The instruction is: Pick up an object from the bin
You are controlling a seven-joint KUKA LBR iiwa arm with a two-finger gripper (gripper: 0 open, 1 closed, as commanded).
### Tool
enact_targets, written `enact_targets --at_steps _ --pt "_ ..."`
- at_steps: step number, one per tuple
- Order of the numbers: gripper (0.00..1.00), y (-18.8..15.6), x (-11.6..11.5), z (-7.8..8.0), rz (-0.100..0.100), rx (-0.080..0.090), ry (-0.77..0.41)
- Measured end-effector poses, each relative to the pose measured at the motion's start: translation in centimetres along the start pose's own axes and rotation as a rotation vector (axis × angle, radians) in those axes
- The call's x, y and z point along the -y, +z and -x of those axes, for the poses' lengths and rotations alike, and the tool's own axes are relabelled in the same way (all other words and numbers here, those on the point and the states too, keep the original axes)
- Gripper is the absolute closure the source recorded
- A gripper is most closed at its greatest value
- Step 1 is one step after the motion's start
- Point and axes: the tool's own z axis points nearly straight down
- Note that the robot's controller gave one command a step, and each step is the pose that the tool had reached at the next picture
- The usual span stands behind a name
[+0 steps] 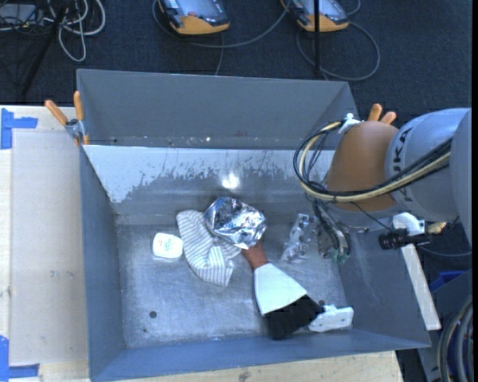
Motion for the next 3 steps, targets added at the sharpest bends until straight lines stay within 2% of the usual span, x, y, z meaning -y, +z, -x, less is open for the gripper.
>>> enact_targets --at_steps 1,2,3 --pt "0.0 0.1 -0.2 0.6 0.004 0.037 0.001" --pt "0.0 0.1 -0.2 0.6 0.004 0.034 -0.001" --pt "1.0 -0.2 -7.9 2.7 0.004 0.006 0.054"
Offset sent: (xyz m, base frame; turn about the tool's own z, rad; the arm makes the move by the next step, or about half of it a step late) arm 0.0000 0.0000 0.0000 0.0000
